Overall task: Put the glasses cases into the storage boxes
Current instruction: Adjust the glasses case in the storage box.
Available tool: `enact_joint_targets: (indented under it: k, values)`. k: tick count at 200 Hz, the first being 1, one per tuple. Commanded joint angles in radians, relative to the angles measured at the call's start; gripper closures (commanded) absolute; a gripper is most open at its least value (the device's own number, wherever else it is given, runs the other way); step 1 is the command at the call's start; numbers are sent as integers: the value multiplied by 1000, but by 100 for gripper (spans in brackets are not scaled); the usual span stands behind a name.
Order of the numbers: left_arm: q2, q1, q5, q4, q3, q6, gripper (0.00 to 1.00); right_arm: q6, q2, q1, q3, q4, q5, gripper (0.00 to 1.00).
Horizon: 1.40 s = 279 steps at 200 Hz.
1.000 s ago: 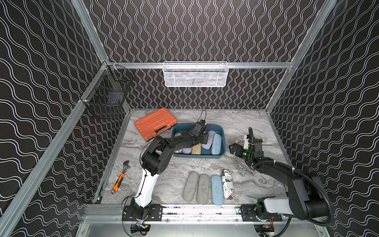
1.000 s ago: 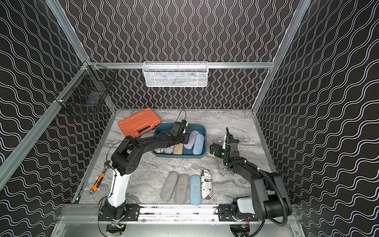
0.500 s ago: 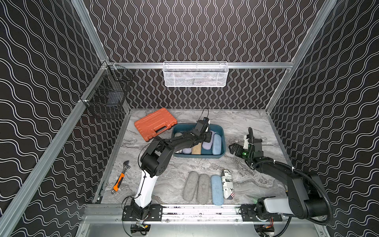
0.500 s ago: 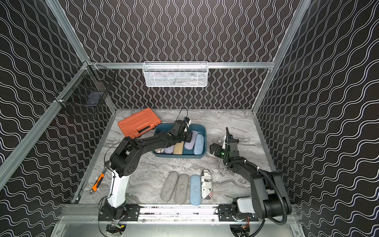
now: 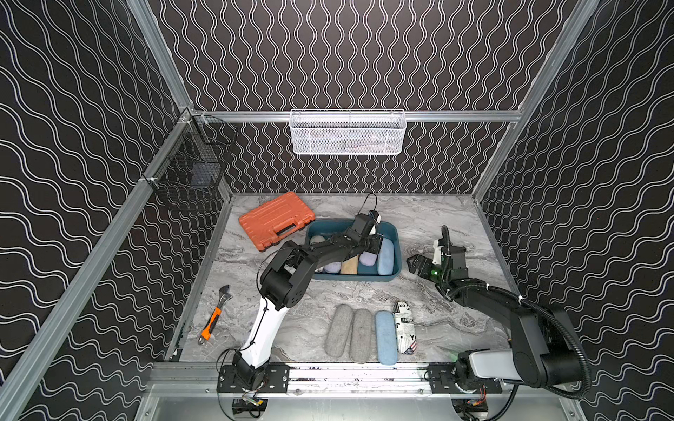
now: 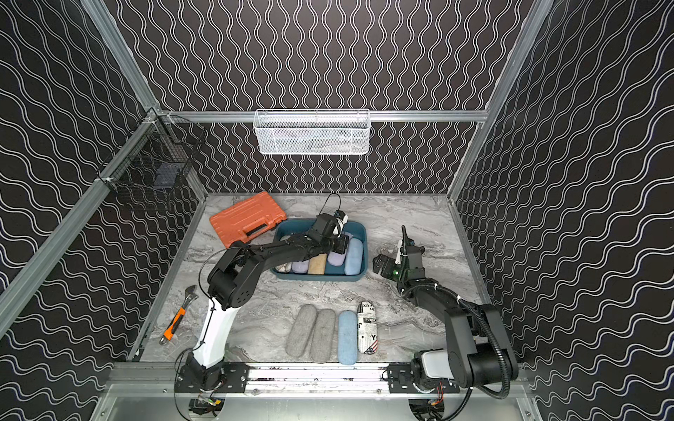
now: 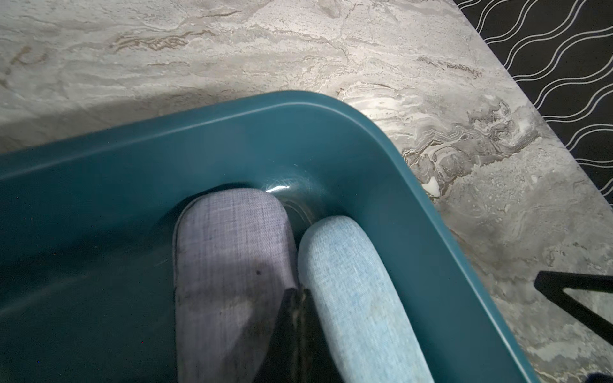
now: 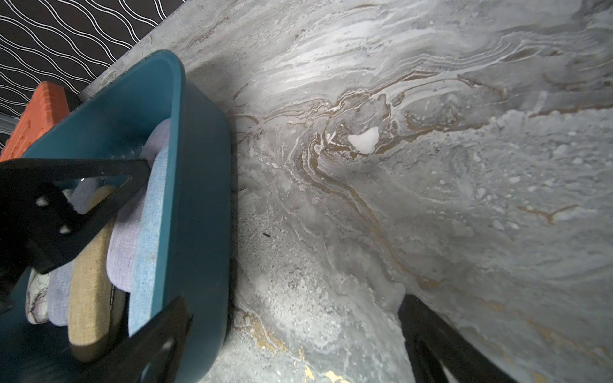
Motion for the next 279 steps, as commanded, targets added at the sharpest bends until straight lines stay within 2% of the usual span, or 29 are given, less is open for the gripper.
enact_joint_targets:
  k: [1,66,109,181,200,232,261,279]
  values:
    - [9,-1,-6,-10,12,28,100,1,2,-1,7,10,4,0]
    - [-8,0,-122,-58,-19,33,100,0,2,0,4,8,7,0]
    - [-43,8,-155,-30,-76,13,100,2,0,0,3,10,6,0]
    - [-236,8,-8,155,-202,7,100,0,-11,-1,0,12,4,0]
    - [-305,7,15,174,-232,11,91,1,-12,0,0,16,-1,0]
    - [-444,3,16,185,-340,-41,64,2,-15,0,-2,17,-4,0]
    - [-585,-50,-100,49,-443,-55,41,5,-16,-1,0,17,-9,0]
    - [-672,-106,-184,-35,-523,-42,32,6,-17,0,0,20,-17,0]
